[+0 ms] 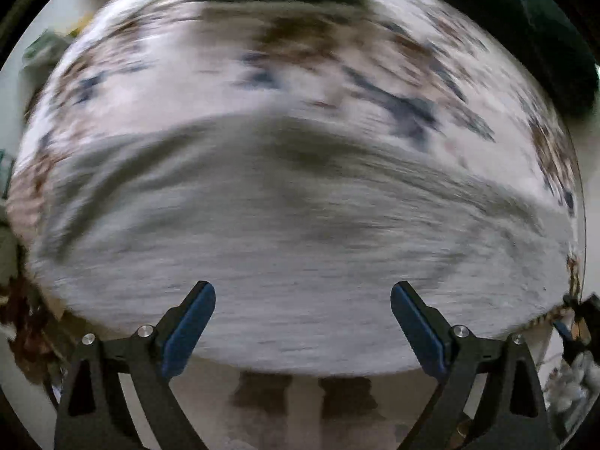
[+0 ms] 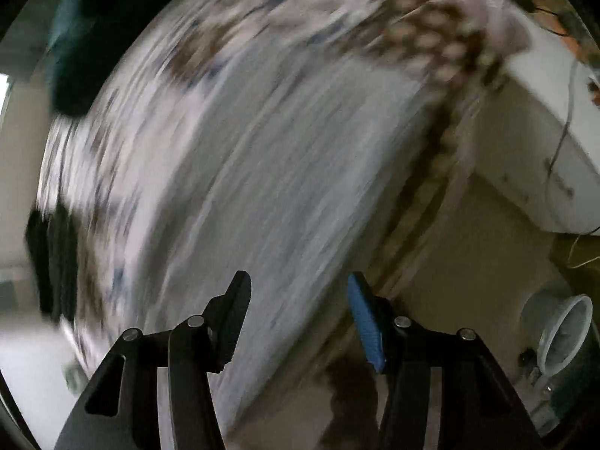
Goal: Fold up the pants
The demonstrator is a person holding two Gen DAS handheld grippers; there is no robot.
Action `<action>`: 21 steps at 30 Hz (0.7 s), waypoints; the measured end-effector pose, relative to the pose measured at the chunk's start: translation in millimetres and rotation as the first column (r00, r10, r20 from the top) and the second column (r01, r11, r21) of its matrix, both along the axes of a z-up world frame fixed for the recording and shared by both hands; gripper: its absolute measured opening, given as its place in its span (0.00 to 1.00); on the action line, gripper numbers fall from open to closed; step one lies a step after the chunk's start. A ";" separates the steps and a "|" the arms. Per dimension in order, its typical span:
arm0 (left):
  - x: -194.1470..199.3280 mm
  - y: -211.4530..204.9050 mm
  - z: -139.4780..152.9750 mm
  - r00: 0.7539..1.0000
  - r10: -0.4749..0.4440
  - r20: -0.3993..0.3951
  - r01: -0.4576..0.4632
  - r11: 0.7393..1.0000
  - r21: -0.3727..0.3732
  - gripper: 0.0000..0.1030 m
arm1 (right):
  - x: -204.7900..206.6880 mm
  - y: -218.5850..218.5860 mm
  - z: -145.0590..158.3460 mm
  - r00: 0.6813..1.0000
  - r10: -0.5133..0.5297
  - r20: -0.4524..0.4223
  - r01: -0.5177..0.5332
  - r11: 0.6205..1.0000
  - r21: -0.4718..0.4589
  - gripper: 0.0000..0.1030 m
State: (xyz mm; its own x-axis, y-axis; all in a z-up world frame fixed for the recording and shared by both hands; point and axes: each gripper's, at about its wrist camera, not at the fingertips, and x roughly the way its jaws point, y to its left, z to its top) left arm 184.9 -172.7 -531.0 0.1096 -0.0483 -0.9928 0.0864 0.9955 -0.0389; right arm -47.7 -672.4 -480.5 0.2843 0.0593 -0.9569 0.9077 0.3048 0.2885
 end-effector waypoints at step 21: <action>-8.1 -179.8 -86.5 0.953 -0.234 -0.193 0.248 0.967 0.053 0.93 | -43.3 -132.4 -51.5 0.992 -0.029 0.120 0.008 0.986 0.169 0.08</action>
State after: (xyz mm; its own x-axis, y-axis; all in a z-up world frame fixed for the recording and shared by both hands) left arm 176.8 -352.4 -617.4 -0.0808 0.0255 -0.9964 0.3223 0.9466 -0.0019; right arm -90.9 -804.8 -532.0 0.4007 0.2103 -0.8917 0.8675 0.2262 0.4432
